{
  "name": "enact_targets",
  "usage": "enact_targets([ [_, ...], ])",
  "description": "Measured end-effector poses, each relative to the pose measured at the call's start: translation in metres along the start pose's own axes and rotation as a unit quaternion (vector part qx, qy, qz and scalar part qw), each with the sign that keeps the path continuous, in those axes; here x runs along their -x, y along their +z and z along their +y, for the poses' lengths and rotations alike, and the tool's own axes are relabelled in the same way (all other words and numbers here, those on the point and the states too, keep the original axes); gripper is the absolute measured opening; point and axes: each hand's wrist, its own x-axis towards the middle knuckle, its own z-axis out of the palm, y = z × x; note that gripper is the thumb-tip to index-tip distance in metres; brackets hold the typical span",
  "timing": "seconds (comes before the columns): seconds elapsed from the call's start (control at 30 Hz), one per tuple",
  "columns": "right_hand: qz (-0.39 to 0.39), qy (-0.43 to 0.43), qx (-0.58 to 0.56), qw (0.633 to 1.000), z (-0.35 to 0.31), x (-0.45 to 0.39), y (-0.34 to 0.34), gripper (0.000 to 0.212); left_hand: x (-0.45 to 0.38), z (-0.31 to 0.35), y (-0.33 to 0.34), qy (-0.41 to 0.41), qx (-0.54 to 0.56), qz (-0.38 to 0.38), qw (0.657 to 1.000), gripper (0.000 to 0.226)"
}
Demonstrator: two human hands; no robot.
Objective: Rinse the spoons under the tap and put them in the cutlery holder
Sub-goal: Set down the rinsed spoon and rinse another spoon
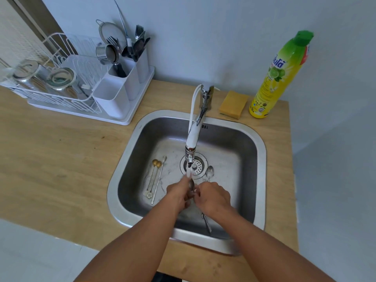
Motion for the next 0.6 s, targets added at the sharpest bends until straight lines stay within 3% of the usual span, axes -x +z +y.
enact_targets([
  [0.2, -0.008, 0.012, -0.036, 0.999, -0.001, -0.004, -0.007, 0.019, 0.001, 0.003, -0.008, -0.026, 0.060, -0.037, 0.997, 0.044],
  [0.27, -0.016, 0.011, -0.058, 0.998, 0.002, -0.007, -0.009, 0.021, 0.002, 0.004, -0.011, -0.009, 0.059, -0.037, 0.998, 0.035],
  [0.37, -0.032, 0.002, -0.108, 0.994, 0.010, -0.011, -0.009, 0.017, 0.000, 0.004, -0.015, 0.059, 0.018, -0.015, 0.998, 0.008],
  [0.6, -0.042, -0.031, -0.188, 0.981, 0.021, -0.010, 0.000, 0.014, 0.002, -0.002, -0.012, 0.202, -0.070, 0.017, 0.977, 0.007],
])
